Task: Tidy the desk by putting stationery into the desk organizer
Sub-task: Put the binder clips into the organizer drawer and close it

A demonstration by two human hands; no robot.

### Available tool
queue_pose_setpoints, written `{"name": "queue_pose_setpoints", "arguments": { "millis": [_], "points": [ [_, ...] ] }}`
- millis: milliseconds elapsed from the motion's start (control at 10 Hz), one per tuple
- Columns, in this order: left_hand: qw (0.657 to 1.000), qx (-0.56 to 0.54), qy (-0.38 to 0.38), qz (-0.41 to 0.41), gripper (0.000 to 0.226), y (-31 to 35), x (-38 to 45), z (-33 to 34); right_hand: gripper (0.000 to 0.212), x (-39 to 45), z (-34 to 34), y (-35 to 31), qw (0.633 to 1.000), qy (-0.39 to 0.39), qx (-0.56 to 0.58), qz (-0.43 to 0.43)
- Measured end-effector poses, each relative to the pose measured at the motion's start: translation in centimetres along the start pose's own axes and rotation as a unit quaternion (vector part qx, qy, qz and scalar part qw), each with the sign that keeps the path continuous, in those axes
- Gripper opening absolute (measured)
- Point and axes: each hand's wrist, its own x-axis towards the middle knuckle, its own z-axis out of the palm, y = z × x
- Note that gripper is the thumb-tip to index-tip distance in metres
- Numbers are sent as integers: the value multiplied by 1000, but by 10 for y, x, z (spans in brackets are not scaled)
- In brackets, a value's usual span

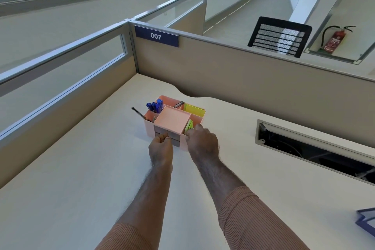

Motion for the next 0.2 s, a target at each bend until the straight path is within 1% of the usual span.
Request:
{"name": "queue_pose_setpoints", "arguments": {
  "millis": [100,200],
  "points": [
    [998,48,-17,26,30,-8,-7,-6,36,-12,0,5,999,36,22,-17],
    [987,137,-34,75,32,-28,-24,-17,37,-42,4,15,997,55,48,-17]
  ]
}}
